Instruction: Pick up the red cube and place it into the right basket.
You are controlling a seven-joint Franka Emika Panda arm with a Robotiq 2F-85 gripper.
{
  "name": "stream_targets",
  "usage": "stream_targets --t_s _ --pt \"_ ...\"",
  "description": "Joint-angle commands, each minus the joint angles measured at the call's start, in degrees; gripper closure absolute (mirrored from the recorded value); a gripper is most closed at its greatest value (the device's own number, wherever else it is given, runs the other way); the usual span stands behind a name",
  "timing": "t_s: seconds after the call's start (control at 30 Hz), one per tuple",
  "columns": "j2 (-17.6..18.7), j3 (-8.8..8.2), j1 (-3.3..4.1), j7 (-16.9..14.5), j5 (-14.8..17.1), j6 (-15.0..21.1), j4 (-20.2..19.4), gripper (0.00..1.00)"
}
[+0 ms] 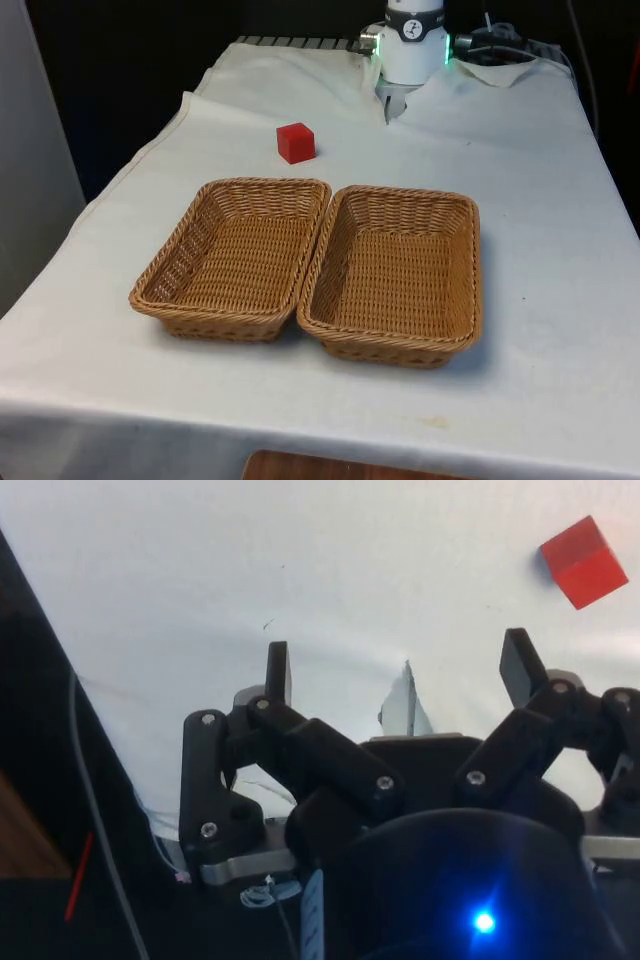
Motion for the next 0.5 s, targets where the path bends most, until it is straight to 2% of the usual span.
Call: stream_targets --t_s 0.0,0.07,0.1,0.2,0.37,0.4,0.47 --pt "-0.6 0.11 0.11 1.1 -0.9 1.4 -1.2 0.00" --pt "-0.9 0.17 0.06 1.7 -1.2 2.1 -2.1 0.00" --pt "-0.4 0.11 0.00 0.9 -0.5 1.0 -1.4 0.00" --pt "-1.2 0.23 0.06 3.0 -1.7 3.7 -3.8 0.00" --pt "-1.3 0.29 0.06 4.6 -2.3 5.8 -5.7 0.00" --pt "-0.9 0.23 0.00 3.9 -1.7 4.8 -5.2 0.00" --pt "-1.3 0.29 0.06 5.2 -2.4 6.5 -6.3 0.00"
